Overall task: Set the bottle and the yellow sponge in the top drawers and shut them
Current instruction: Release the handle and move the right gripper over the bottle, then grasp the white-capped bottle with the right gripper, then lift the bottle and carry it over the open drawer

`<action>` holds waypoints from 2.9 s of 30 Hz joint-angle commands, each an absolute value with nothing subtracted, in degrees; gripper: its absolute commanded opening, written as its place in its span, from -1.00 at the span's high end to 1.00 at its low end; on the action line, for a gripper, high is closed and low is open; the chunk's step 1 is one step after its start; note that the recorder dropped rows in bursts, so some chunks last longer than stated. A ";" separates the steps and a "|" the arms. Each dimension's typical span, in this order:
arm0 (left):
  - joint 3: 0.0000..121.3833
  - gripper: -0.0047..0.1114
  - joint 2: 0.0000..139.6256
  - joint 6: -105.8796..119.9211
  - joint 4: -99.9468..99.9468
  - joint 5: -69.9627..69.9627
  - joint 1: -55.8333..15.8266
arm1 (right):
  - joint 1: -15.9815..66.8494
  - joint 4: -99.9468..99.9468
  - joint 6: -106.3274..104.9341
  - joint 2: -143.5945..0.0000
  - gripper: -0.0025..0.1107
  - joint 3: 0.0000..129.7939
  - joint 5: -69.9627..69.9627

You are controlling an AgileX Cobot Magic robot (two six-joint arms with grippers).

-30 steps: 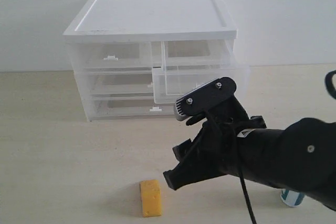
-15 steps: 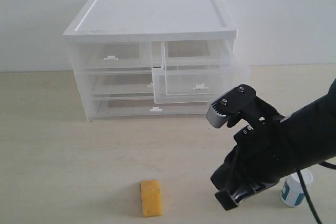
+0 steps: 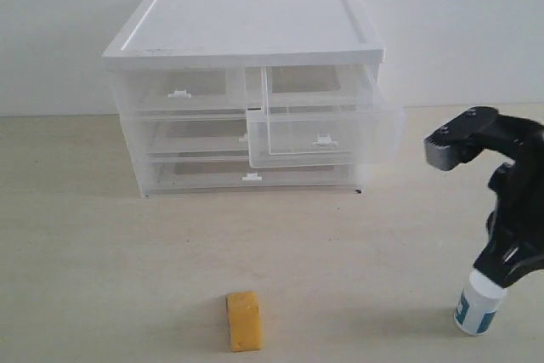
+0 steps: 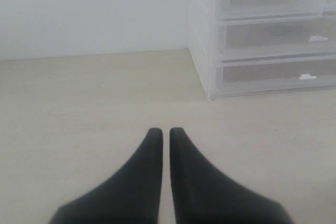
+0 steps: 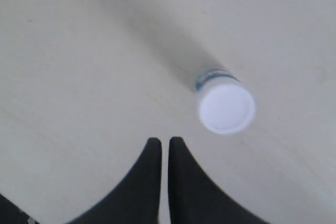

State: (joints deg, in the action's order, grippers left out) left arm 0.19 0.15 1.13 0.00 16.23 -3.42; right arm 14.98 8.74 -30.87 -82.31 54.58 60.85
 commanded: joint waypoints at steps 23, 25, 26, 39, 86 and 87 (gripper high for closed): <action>0.00 0.84 0.00 0.81 0.66 15.89 -3.88 | 8.03 12.11 -30.34 -90.19 -0.19 49.95 44.70; 0.00 0.84 0.00 0.81 0.66 15.89 -3.88 | 8.03 12.25 -30.34 -91.39 -0.19 49.95 43.64; 0.00 0.84 0.00 0.81 0.66 15.89 -3.88 | 8.03 12.41 -30.34 -91.99 -0.19 49.95 42.84; 0.00 0.84 0.00 0.81 0.66 16.14 -3.88 | 8.03 13.46 -30.34 -96.22 -0.14 49.95 39.62; 0.00 0.84 0.00 0.81 0.66 16.01 -3.88 | 7.91 41.21 -83.72 -83.01 0.96 72.27 66.42; 0.00 0.84 0.00 0.81 0.66 16.01 -3.88 | 7.91 42.90 -85.85 -83.01 0.96 72.31 65.79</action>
State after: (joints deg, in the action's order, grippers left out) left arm 0.19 0.15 1.13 0.00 16.23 -3.42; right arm 7.93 37.78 -78.30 -83.44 71.46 66.38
